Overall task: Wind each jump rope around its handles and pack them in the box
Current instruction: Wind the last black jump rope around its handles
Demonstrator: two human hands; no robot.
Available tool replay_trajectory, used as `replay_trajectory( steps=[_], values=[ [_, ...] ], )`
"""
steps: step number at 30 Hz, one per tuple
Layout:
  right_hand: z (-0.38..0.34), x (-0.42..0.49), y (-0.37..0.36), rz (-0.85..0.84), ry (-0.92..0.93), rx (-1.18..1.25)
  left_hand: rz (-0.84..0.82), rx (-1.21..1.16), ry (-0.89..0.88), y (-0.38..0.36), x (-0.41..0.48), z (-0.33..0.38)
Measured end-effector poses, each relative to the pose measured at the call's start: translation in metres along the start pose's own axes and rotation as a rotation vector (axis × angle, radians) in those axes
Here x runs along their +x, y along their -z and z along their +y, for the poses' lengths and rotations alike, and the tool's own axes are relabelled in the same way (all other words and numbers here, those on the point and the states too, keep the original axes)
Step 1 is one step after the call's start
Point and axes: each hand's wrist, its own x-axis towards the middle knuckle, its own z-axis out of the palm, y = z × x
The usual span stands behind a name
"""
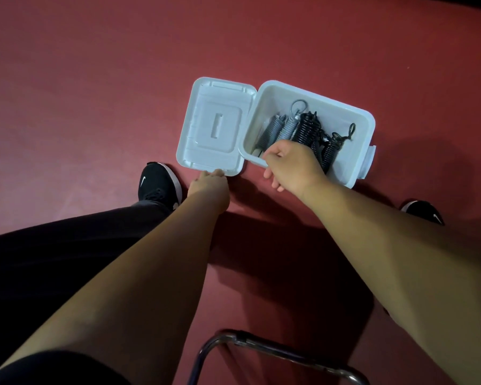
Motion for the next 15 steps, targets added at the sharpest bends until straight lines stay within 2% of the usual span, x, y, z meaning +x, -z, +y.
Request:
replay_trajectory(
  steps=[7, 15],
  values=[
    [0.000, -0.018, 0.011, 0.044, 0.013, -0.030, 0.104, 0.160, 0.012, 0.011, -0.037, 0.019],
    [-0.006, -0.072, 0.044, 0.122, 0.011, -0.012, 0.187, 0.095, 0.007, 0.019, -0.123, 0.050]
  ],
)
